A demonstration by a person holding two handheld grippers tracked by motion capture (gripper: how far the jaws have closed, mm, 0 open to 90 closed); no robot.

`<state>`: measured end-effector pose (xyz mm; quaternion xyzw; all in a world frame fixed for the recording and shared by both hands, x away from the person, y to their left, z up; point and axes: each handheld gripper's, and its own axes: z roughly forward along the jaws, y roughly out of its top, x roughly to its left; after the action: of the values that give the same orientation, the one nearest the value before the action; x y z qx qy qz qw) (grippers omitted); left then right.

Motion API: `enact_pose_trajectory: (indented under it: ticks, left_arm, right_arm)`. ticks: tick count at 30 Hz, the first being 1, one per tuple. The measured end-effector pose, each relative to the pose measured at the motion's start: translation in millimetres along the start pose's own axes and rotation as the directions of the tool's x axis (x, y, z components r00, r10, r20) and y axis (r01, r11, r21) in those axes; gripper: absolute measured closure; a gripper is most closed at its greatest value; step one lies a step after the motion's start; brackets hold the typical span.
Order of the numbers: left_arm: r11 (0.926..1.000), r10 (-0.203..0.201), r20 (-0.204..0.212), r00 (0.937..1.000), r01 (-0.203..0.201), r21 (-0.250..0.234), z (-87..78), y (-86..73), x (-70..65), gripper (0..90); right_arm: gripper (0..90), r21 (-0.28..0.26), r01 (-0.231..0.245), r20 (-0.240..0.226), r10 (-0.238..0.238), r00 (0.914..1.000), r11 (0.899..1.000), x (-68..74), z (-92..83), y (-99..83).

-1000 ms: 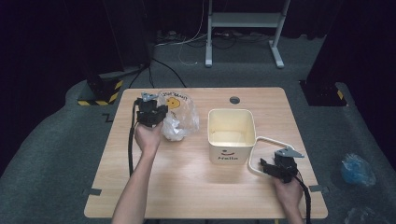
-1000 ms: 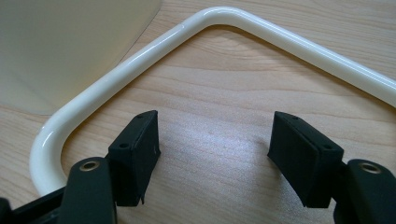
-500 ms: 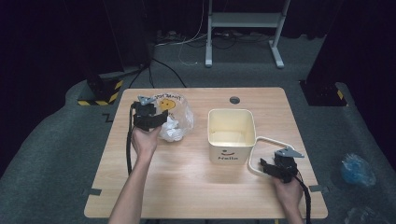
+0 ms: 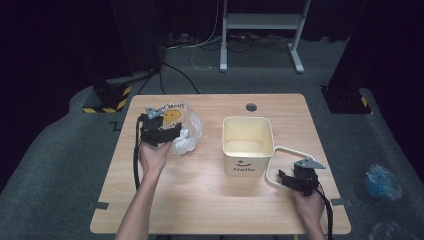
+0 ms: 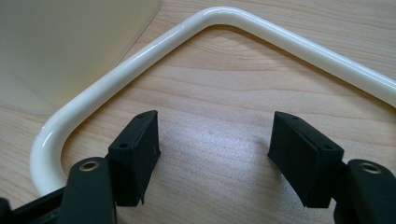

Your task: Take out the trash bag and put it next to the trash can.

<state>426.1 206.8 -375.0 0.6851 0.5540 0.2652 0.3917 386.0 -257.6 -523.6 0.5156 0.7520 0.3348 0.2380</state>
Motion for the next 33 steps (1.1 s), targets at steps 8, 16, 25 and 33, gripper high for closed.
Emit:
enact_pose_trajectory:
  ticks: [8,16,25,33]
  left_arm:
    - [0.9999,-0.005,0.024,0.9997,0.005,0.009,-6.8,-12.5,-0.6,25.0]
    - [0.9995,-0.017,0.059,0.9981,0.016,0.028,-12.8,-28.5,-0.3,21.0]
    - [0.9998,-0.019,0.052,0.9985,0.018,0.007,-20.3,-47.4,-3.5,19.0]
    - [0.9998,-0.001,0.049,0.9988,0.0,0.019,-19.6,-63.7,-9.4,16.9]
  right_arm:
    - [32.9,-0.001,0.0,0.0,0.0,1.0,1.0,0.0,0.1,0.0]
    - [32.9,0.0,0.0,0.0,0.0,1.0,1.0,0.0,0.0,0.0]
    - [32.9,0.0,-0.002,0.0,0.002,1.0,1.0,0.1,0.0,0.0]
    - [32.9,0.0,-0.003,0.0,0.003,1.0,1.0,0.3,0.0,0.1]
